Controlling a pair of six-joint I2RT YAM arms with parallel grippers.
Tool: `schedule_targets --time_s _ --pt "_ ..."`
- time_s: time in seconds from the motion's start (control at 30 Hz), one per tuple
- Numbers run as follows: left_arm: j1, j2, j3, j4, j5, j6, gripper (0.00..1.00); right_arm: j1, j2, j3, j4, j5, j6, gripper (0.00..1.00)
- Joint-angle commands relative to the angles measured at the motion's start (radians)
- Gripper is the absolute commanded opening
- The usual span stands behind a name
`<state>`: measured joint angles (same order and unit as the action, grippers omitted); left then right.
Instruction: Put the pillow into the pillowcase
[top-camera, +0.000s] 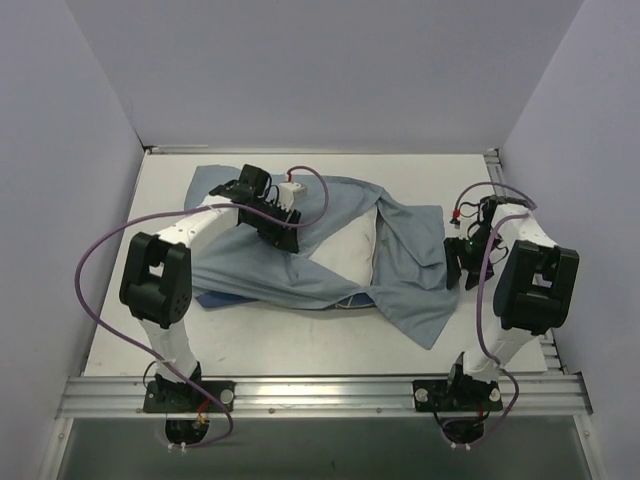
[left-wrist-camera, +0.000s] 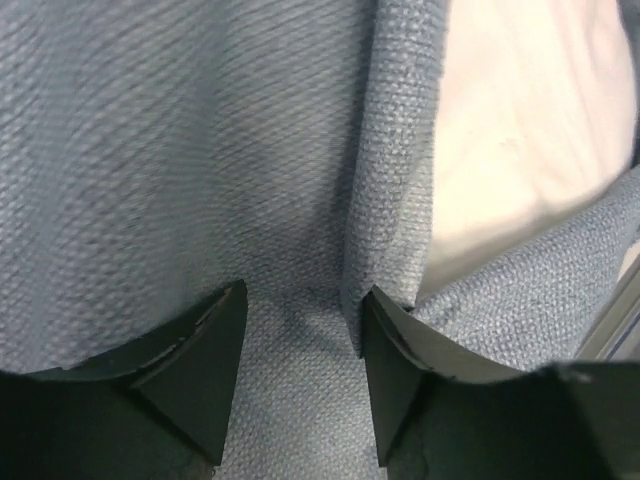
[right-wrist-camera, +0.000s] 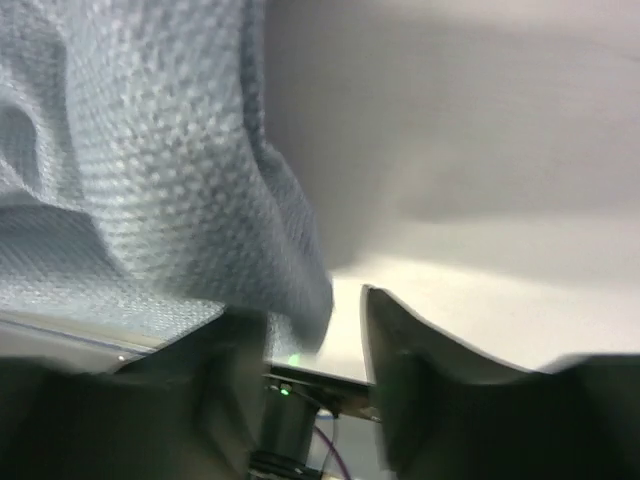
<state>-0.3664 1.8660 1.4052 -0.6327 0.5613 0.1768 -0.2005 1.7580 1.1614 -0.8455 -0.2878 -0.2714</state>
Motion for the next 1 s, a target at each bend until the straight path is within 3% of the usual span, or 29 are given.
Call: schedule_targets --time_s 0.0,0.1,0.27,0.4,0.47,0.6,0.73,0.83,0.9,0.97 --pt "-0.054 -0.116 0.064 0.017 0.017 0.046 0.61 -0.011 -0.032 0.081 -0.067 0.059 -0.040 0.52" --pt "-0.156 -0.180 0.078 0.062 -0.100 0.070 0.70 -0.004 -0.067 0.133 -0.067 -0.029 0.014 0.56" --pt "-0.322 -0.157 0.109 0.122 -0.227 0.041 0.74 0.102 -0.094 0.218 -0.040 -0.212 0.139 0.48" --pt "-0.350 -0.064 0.146 0.172 -0.244 -0.086 0.73 0.234 -0.034 0.285 0.041 -0.258 0.243 0.36" --pt "-0.345 -0.022 0.169 0.206 -0.250 -0.150 0.74 0.266 0.024 0.314 0.098 -0.272 0.302 0.36" --pt "-0.348 0.007 0.169 0.255 -0.250 -0.172 0.74 0.338 0.136 0.363 0.195 -0.194 0.402 0.56" --pt "-0.344 0.031 0.170 0.252 -0.282 -0.172 0.75 0.366 0.290 0.435 0.240 -0.103 0.425 0.59" --pt "-0.326 0.044 0.166 0.234 -0.304 -0.172 0.75 0.369 0.357 0.457 0.238 -0.044 0.419 0.50" --pt "-0.312 0.045 0.155 0.231 -0.305 -0.172 0.75 0.369 0.367 0.457 0.238 -0.033 0.411 0.32" --pt "-0.290 0.048 0.147 0.231 -0.291 -0.198 0.74 0.365 0.356 0.452 0.234 -0.063 0.397 0.00"
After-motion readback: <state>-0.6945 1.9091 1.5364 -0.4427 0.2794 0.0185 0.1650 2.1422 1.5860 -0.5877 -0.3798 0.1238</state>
